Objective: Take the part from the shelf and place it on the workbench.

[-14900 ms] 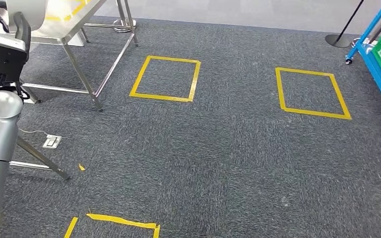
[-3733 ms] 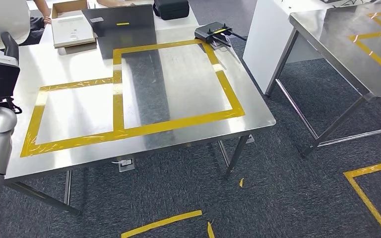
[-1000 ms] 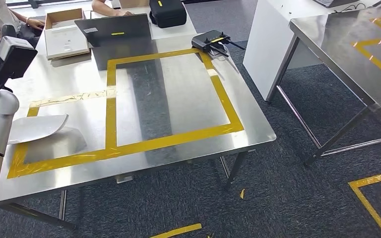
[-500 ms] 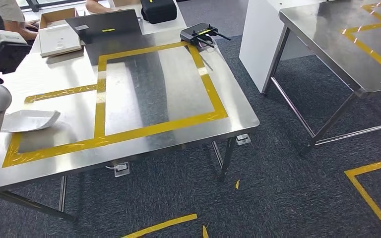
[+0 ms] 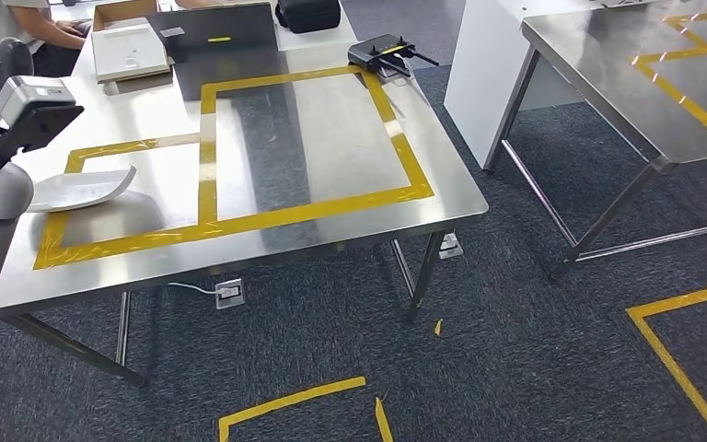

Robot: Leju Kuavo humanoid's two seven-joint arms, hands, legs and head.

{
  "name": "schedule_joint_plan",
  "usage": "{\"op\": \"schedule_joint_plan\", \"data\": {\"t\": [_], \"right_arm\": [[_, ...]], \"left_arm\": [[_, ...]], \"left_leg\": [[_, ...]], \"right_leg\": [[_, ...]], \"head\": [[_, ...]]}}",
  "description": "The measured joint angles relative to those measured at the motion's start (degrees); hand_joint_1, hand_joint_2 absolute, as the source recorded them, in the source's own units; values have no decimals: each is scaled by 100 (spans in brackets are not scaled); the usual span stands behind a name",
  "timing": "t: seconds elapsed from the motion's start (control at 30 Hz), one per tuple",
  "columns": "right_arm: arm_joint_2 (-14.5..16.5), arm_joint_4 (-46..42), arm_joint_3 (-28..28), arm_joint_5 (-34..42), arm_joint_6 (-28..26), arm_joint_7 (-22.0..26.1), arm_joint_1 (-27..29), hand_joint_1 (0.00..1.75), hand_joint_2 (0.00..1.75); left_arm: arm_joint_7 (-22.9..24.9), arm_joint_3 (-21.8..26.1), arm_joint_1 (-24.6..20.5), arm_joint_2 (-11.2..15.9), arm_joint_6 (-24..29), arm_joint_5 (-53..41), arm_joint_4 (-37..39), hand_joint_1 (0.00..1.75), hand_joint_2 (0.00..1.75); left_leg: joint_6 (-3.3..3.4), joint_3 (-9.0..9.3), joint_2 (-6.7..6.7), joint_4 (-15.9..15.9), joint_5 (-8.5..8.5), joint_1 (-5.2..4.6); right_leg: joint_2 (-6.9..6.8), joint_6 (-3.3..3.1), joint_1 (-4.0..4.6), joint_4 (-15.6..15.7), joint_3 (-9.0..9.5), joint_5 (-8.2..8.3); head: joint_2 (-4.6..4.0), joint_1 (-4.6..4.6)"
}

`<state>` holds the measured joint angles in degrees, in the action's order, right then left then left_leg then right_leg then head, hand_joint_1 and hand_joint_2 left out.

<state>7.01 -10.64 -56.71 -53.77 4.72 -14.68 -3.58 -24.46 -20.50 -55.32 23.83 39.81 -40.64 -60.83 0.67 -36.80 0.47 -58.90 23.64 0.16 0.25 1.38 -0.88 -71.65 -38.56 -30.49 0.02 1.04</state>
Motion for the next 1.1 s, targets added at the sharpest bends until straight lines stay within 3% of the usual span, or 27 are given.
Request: {"op": "schedule_joint_plan", "data": {"t": [0.07, 0.1, 0.13, 0.23, 0.27, 0.3, 0.37, 0.4, 0.43, 0.47, 0.5, 0.53, 0.6, 0.63, 0.7, 0.73, 0.77, 0.8, 0.87, 0.9, 0.93, 0.97, 1.0, 1.03, 1.1], "right_arm": [[-1, 0, -5, 13, 3, -15, -21, 0, 0], [0, 0, -8, 20, 7, -25, -31, 0, 0], [1, 0, -11, 25, 10, -34, -39, 0, 0], [9, 0, -16, 25, 13, -39, -36, 0, 0], [12, 0, -22, 28, 11, -37, -36, 0, 0], [15, 0, -30, 32, 10, -35, -34, 0, 0], [14, 0, -46, 37, 8, -33, -32, 0, 0], [14, 0, -51, 37, 9, -33, -30, 0, 0], [15, 0, -54, 37, 9, -33, -29, 0, 0], [15, 0, -55, 37, 9, -33, -30, 0, 0], [16, 0, -55, 38, 9, -33, -32, 0, 0], [17, 0, -56, 38, 9, -33, -35, 0, 0], [26, 0, -57, 38, 9, -41, -40, 0, 0], [30, 0, -58, 37, 10, -45, -41, 0, 0], [35, 0, -64, 37, 9, -51, -33, 0, 0], [36, 0, -73, 37, 7, -45, -27, 0, 0], [37, 0, -81, 36, 3, -40, -20, 0, 0], [39, 0, -90, 34, -2, -38, -14, 0, 0], [41, 0, -102, 22, -19, -39, -7, 0, 0], [40, 0, -108, 14, -32, -43, -4, 0, 0], [39, 0, -117, 5, -44, -46, -1, 0, 0], [38, 0, -127, -1, -54, -50, 1, 0, 0], [36, 0, -136, -7, -60, -54, 1, 0, 0], [34, 0, -142, -11, -64, -56, 0, 0, 0], [33, 0, -148, -21, -72, -63, -6, 0, 0]], "left_arm": [[33, -3, 19, 42, 14, -130, -69, 0, 0], [50, -1, 30, 64, 21, -191, -96, 0, 0], [57, 9, 56, 88, 25, -234, -123, 0, 0], [-1, 142, 285, 169, 30, -304, -191, 0, 0], [-52, 236, 403, 195, 30, -333, -218, 0, 0], [-105, 356, 528, 216, 30, -361, -244, 0, 0], [-186, 600, 763, 232, 30, -395, -296, 0, 0], [-206, 695, 862, 234, 30, -396, -315, 0, 0], [-217, 765, 944, 235, 30, -397, -329, 0, 0], [-225, 821, 1006, 235, 30, -398, -345, 0, 0], [-230, 865, 1046, 235, 30, -398, -364, 0, 0], [-234, 908, 1068, 237, 30, -399, -389, 0, 0], [-235, 983, 1086, 246, 31, -410, -447, 0, 0], [-232, 1026, 1102, 253, 31, -427, -471, 0, 0], [-267, 1177, 1231, 245, 33, -491, -528, 0, 0], [-357, 1314, 1355, 210, 33, -524, -576, 0, 0], [-486, 1500, 1531, 149, 33, -535, -644, 0, 0], [-654, 1742, 1749, 66, 34, -517, -727, 0, 0], [-1042, 2298, 2238, -152, 34, -428, -884, 0, 0], [-1217, 2596, 2487, -280, 33, -365, -946, 0, 0], [-1358, 2870, 2731, -413, 33, -293, -993, 0, 0], [-1443, 3122, 2965, -538, 33, -201, -1033, 0, 0], [-1493, 3371, 3201, -668, 32, -90, -1083, 0, 0], [-1516, 3589, 3422, -788, 33, 21, -1139, 0, 0], [-1536, 3994, 3831, -1064, 34, 230, -1298, 0, 0]], "left_leg": [[-58, -132, 3, -51, -87, -4], [-92, -163, 6, -69, -123, -11], [-130, -174, 10, -67, -165, -18], [-241, -193, 7, -42, -207, -11], [-275, -237, -2, -131, -62, -3], [-306, -305, -10, -338, 187, 5], [-355, -471, -19, -1035, 782, 16], [-367, -515, -19, -1382, 947, 19], [-367, -489, -20, -1601, 971, 19], [-358, -366, -21, -1628, 874, 18], [-340, -145, -22, -1451, 727, 17], [-310, 167, -27, -1097, 638, 13], [-247, 750, -35, -286, 706, -17], [-213, 904, -38, -34, 783, -34], [-134, 914, -26, 94, 756, -51], [-85, 893, -10, 127, 693, -48], [-34, 856, 9, 158, 617, -41], [4, 803, 29, 186, 535, -29], [37, 666, 54, 186, 397, -31], [35, 582, 61, 174, 332, -32], [31, 495, 67, 156, 270, -33], [19, 404, 72, 135, 217, -33], [3, 314, 78, 106, 171, -31], [-17, 236, 83, 71, 132, -28], [-69, 111, 87, -5, 73, -37]], "right_leg": [[5, -45, 11, 724, 535, 56], [12, -87, 21, 975, 690, 17], [20, -137, 36, 1095, 747, -25], [16, -280, 30, 1150, 666, 115], [9, -317, 18, 1171, 614, 185], [2, -344, 6, 1189, 542, 262], [-1, -370, 10, 1193, 368, 408], [-3, -372, 13, 1190, 271, 483], [-6, -370, 17, 1187, 176, 556], [-10, -365, 19, 1185, 87, 627], [-13, -356, 22, 1182, 7, 693], [-16, -344, 24, 1179, -56, 758], [-12, -294, 34, 1185, -129, 879], [-10, -258, 32, 1199, -136, 937], [-2, -172, 17, 1265, -123, 1054], [3, -136, 6, 1269, -132, 1046], [6, -110, 1, 1205, -162, 932], [8, -88, 1, 1027, -224, 705], [3, -58, -3, 347, -397, 92], [3, -42, -2, -19, -462, -91], [2, -31, -3, -278, -468, -126], [1, -28, -3, -360, -388, -37], [1, -33, -3, -251, -209, 105], [1, -41, -4, 41, 66, 209], [12, -86, 14, 805, 637, 132]], "head": [[0, 6], [0, 2], [0, 1], [0, -8], [0, -4], [0, 4], [-1, 15], [-1, 17], [-1, 16], [0, 16], [0, 16], [0, 16], [0, 13], [0, 22], [0, 44], [0, 57], [0, 51], [0, 44], [-1, 22], [-1, 19], [-1, 15], [0, 12], [0, 8], [0, 7], [0, 6]]}}
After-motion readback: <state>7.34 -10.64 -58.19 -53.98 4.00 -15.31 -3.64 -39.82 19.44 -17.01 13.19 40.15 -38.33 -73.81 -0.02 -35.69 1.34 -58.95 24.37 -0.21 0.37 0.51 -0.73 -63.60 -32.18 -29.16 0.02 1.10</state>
